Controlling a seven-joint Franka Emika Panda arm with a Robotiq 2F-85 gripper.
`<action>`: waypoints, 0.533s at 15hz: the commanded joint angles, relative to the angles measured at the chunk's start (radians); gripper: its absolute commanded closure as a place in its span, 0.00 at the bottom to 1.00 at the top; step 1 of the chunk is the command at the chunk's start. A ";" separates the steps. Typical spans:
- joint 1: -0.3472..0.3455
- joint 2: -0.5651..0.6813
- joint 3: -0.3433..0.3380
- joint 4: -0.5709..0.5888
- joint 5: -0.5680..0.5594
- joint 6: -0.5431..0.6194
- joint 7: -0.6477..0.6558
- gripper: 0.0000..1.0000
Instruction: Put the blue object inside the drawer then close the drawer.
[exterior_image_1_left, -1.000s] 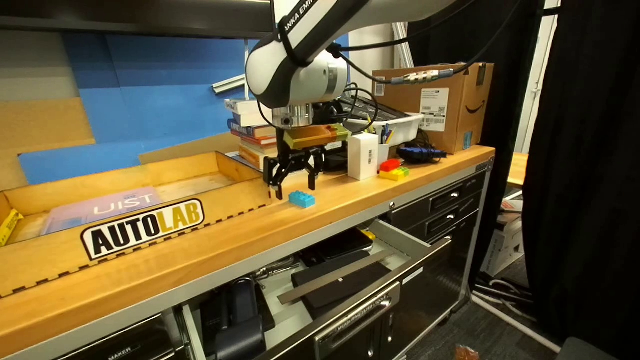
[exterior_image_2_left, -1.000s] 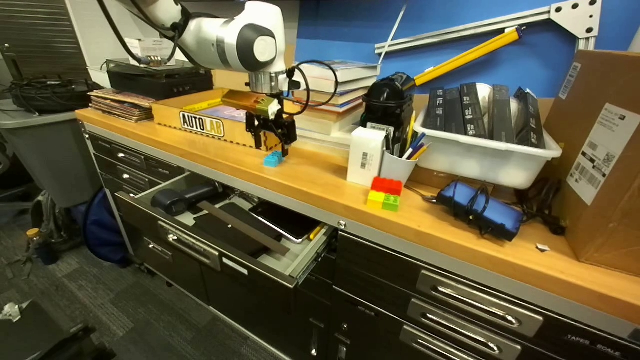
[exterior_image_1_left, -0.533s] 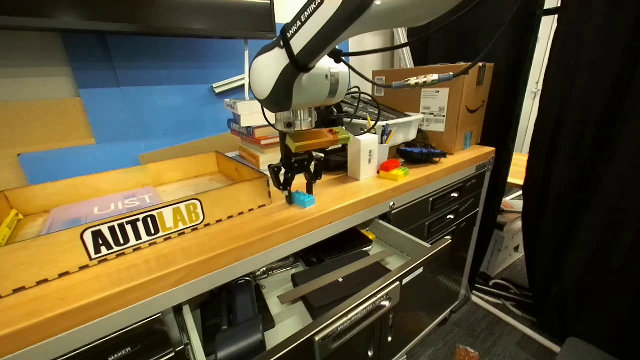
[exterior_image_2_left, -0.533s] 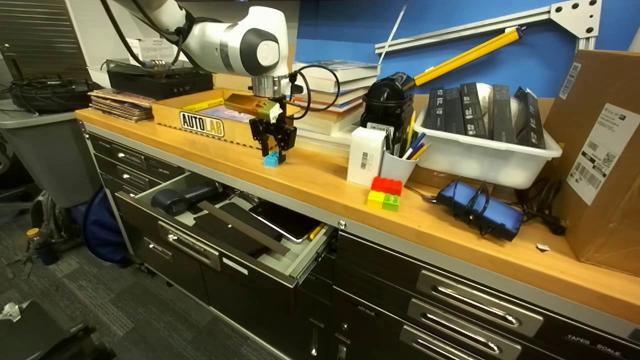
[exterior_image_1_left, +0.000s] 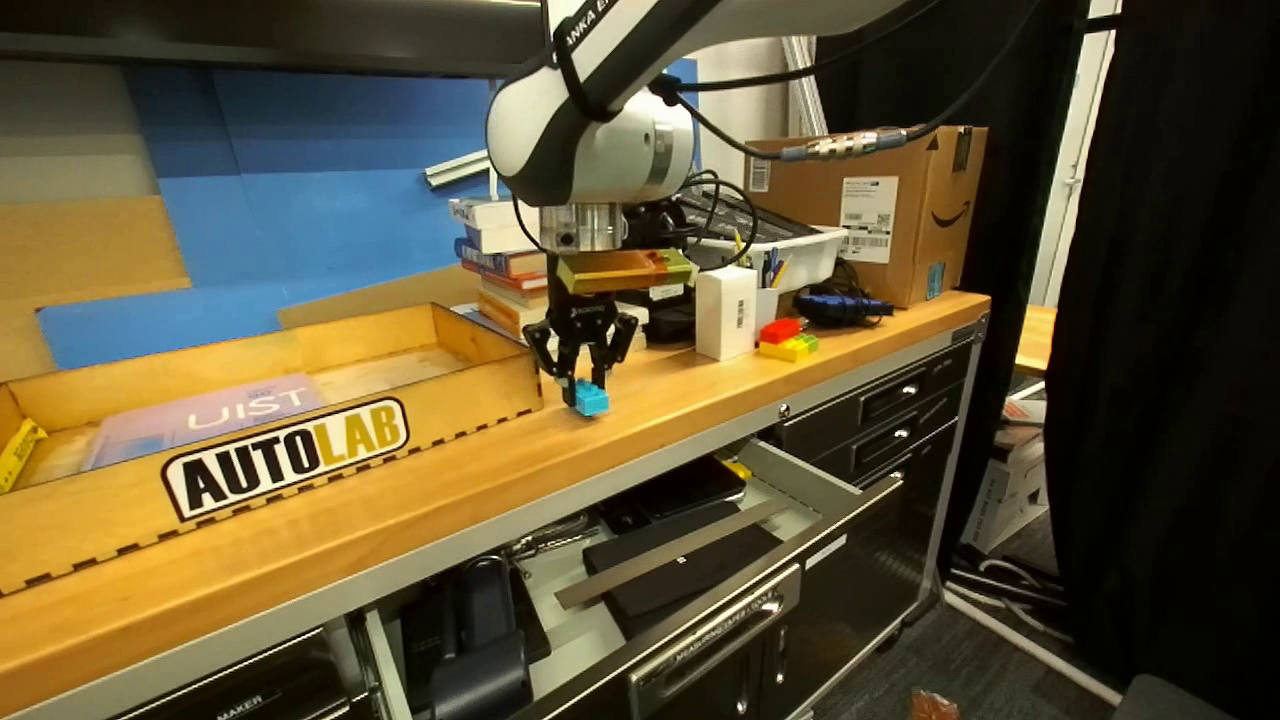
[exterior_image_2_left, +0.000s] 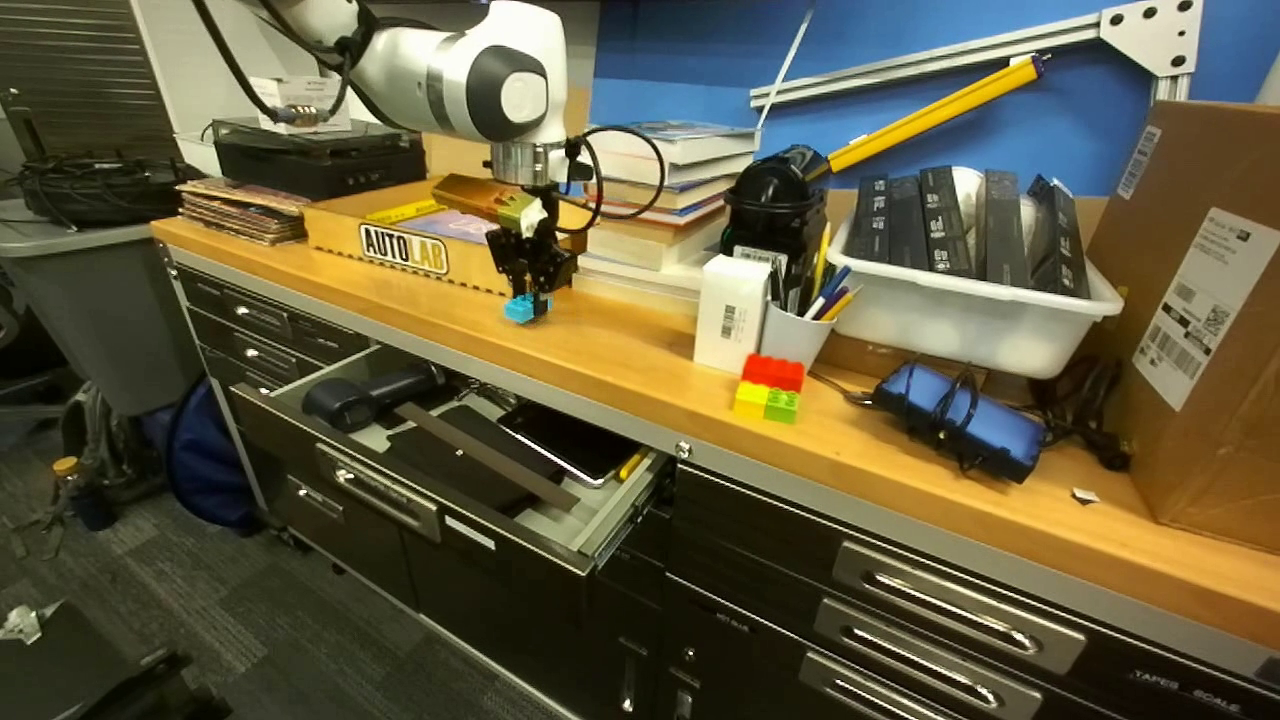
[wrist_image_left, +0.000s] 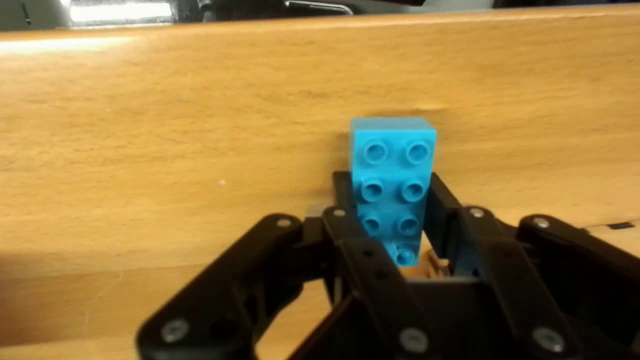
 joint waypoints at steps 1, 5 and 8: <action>0.013 -0.136 0.032 -0.119 0.036 -0.054 -0.035 0.83; 0.039 -0.254 0.039 -0.277 -0.003 -0.112 -0.013 0.83; 0.048 -0.299 0.035 -0.391 -0.029 -0.061 0.007 0.83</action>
